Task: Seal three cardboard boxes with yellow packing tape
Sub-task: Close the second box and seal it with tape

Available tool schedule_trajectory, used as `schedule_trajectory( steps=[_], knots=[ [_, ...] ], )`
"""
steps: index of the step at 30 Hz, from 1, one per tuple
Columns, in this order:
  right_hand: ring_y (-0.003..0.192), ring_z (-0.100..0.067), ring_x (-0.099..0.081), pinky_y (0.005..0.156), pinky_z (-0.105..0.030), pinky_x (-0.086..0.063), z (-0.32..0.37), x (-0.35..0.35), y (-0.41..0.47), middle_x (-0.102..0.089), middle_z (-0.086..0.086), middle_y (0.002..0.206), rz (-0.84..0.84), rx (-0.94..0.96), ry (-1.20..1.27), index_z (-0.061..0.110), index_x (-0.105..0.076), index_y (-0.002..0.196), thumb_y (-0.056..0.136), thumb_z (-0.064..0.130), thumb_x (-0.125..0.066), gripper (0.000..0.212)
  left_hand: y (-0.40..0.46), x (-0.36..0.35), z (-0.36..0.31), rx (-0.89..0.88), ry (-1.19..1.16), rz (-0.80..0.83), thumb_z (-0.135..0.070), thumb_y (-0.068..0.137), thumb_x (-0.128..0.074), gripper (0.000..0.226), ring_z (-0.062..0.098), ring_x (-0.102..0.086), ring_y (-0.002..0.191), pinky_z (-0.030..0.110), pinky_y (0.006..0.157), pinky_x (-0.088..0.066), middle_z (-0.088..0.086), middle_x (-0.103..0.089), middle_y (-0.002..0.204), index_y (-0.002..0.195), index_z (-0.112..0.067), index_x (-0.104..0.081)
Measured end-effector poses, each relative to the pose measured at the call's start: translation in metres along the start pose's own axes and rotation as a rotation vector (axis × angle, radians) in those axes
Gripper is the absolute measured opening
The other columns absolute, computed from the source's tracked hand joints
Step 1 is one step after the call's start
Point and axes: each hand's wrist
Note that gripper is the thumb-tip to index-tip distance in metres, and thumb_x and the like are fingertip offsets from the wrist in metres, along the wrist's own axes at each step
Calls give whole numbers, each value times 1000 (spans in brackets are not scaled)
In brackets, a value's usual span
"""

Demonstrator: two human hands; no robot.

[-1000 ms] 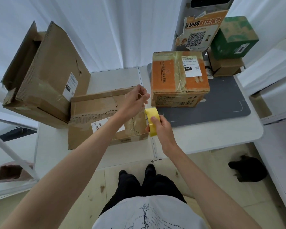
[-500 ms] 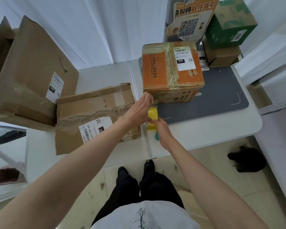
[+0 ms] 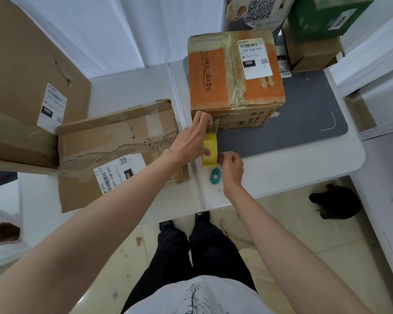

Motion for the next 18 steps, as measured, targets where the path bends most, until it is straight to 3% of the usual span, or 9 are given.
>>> schedule_trajectory(
  steps=[1,2,4,6,12,15,17,18],
  knots=[
    [77,-12,-56,52,-8,-44,-6,0,2,-61,-6,97,-52,-10,-71,4,-60,106,102,13,-49,15,2,1,1,-2,-6,5,-23,65,-95,80,19,-47,63,25,50,-35,-1,-27,110,113,-10,-32],
    [82,-16,-60,60,-11,-49,-16,-2,5,-60,-7,102,-53,-25,-172,3,-59,107,101,11,-52,13,2,2,3,-3,-9,8,-23,65,-95,81,24,-51,68,29,51,-40,-1,-27,110,113,-11,-31],
    [101,-30,-62,79,-30,-54,-35,-7,11,-57,-15,117,12,-29,-375,1,-56,109,98,17,-61,20,3,3,5,-4,-17,7,-23,65,-95,81,30,-54,72,37,54,-47,-2,-27,110,113,-13,-30],
    [108,-33,-58,83,-35,-50,-46,-12,11,-52,-18,122,32,14,-531,0,-53,115,96,22,-66,32,2,3,6,-9,-21,7,-23,66,-95,82,32,-54,71,41,55,-48,-2,-27,110,113,-15,-29],
    [111,-34,-57,93,-39,-49,-59,-22,8,-56,-19,122,7,209,-625,0,-54,119,94,8,-66,28,4,1,8,-2,-68,3,-22,65,-95,81,33,-55,76,43,59,-50,-1,-30,109,111,-16,-29],
    [94,-29,-64,84,-38,-59,-47,-15,4,-51,-13,117,-30,212,-324,4,-60,118,100,9,-61,18,6,3,9,-1,-85,13,-23,65,-95,82,34,-57,80,47,63,-53,-1,-32,110,110,-19,-27],
    [79,-20,-66,59,-32,-61,-35,-3,2,-52,-7,107,-38,276,-137,9,-58,115,103,12,-56,13,7,4,8,1,-87,14,-22,66,-95,81,33,-58,81,48,65,-54,-1,-33,110,112,-17,-28],
    [73,-16,-64,53,-27,-57,-28,5,2,-57,-6,102,-44,330,-121,10,-56,114,105,14,-52,10,7,3,8,0,-90,15,-22,66,-95,81,33,-58,82,48,66,-54,0,-34,111,112,-17,-28]
  ],
)
Point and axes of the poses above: each hand's wrist, its own y-axis towards the middle knuckle, its own x-axis out of the back of the hand, z = x × y
